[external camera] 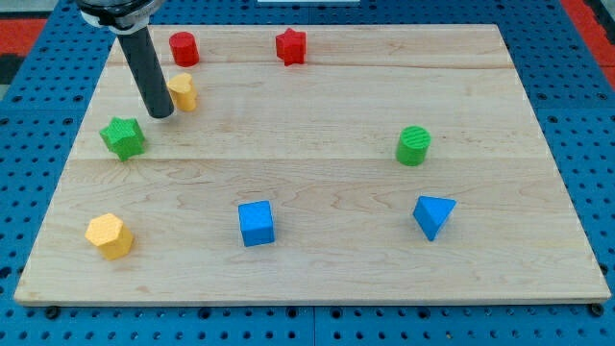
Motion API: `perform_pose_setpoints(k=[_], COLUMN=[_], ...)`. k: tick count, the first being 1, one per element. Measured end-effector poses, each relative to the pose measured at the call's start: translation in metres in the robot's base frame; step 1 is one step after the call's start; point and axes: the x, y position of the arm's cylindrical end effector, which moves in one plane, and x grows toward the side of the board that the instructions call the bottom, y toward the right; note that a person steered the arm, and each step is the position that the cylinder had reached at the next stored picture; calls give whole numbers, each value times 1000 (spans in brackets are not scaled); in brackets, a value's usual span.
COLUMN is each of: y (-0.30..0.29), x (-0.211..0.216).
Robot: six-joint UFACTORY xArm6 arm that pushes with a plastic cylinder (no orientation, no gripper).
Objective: Move the arm away from the yellow heart
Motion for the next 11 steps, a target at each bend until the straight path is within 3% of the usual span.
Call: perform_pose_setpoints(k=[4,6,7,8,10,11], y=[73,61,25,26,175,192], x=[-11,-38,-36,-36,22,67])
